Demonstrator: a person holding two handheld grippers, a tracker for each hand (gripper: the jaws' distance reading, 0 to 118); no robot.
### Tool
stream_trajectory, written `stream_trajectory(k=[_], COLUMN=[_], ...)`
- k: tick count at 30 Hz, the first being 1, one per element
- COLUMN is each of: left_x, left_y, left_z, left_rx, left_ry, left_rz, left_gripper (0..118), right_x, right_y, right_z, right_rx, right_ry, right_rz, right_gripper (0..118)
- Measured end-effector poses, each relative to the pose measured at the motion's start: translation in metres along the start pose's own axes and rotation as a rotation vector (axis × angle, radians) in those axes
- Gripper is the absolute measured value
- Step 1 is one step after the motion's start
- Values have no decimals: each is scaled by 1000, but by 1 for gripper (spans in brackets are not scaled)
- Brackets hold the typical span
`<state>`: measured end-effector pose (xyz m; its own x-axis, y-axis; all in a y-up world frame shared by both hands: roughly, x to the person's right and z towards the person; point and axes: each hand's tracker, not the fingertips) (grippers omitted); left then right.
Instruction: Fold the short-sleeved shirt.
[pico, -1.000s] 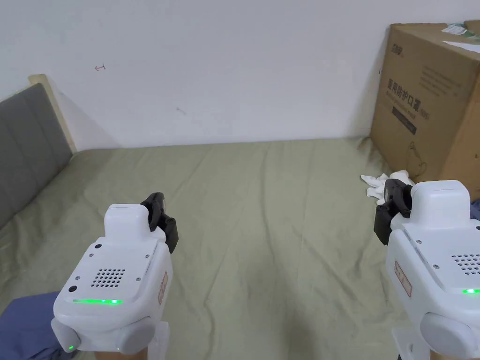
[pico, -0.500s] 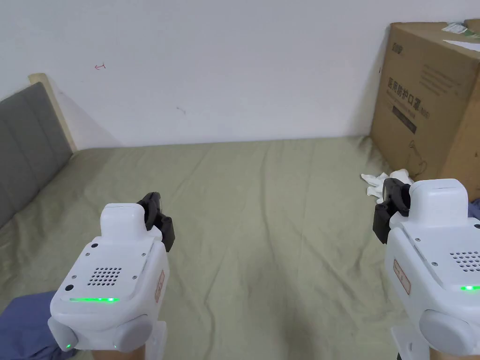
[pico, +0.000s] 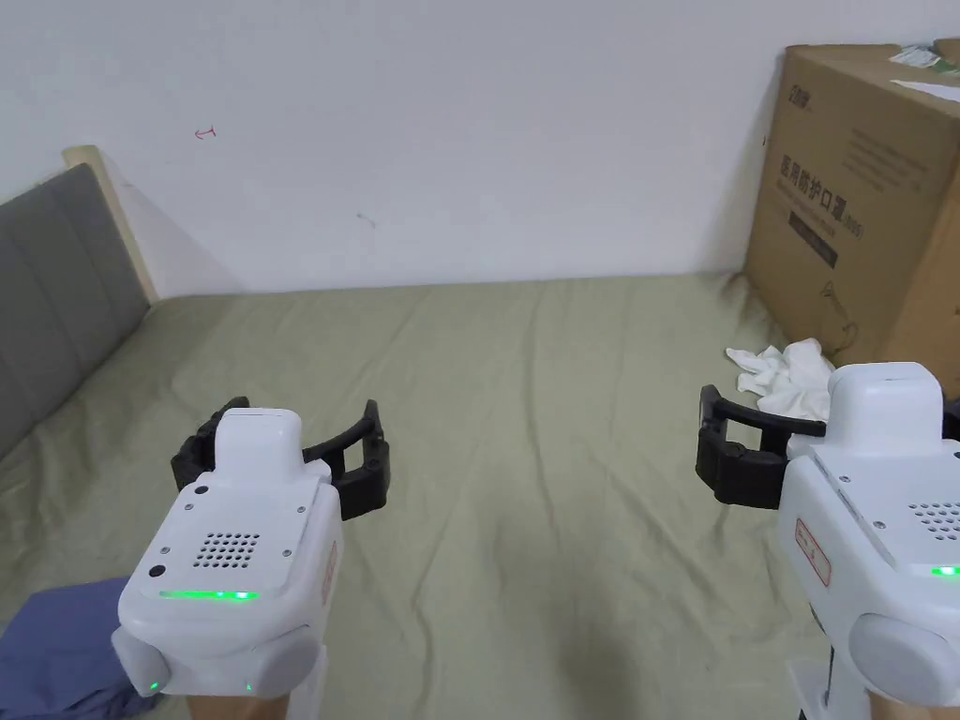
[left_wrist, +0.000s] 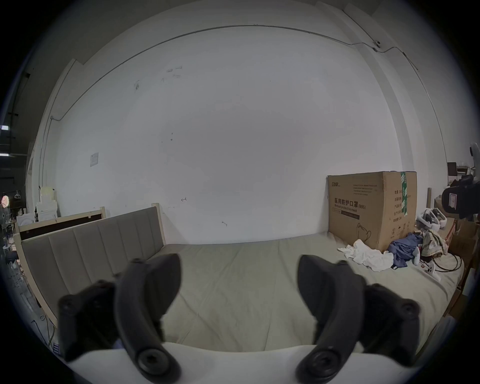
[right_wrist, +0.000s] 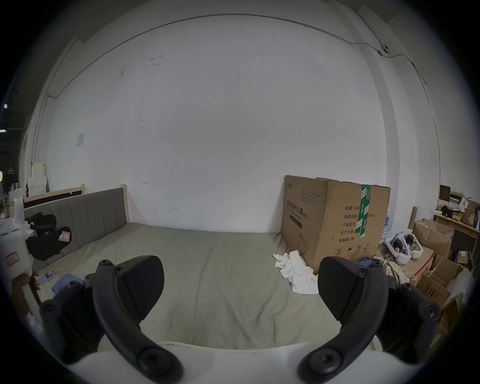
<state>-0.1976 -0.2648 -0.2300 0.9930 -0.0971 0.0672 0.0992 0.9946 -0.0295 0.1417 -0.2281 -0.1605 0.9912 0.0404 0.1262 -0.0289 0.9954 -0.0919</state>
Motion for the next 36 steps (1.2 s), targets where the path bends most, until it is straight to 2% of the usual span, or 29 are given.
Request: stream_trajectory(k=[2, 6, 23, 36], left_x=[0, -3, 3, -1], left_y=[0, 2, 4, 3], left_z=[1, 2, 3, 4], left_rx=[12, 30, 26, 26], left_ry=[3, -17, -20, -3], left_rz=[9, 50, 0, 28], left_gripper=[118, 118, 118, 118], right_x=[1, 3, 2, 3], right_y=[0, 0, -2, 0], right_z=[1, 1, 5, 6], right_rx=[3, 1, 7, 10], right_ry=[-8, -12, -37, -36], right_rz=[9, 0, 2, -3], right_gripper=[118, 118, 118, 118])
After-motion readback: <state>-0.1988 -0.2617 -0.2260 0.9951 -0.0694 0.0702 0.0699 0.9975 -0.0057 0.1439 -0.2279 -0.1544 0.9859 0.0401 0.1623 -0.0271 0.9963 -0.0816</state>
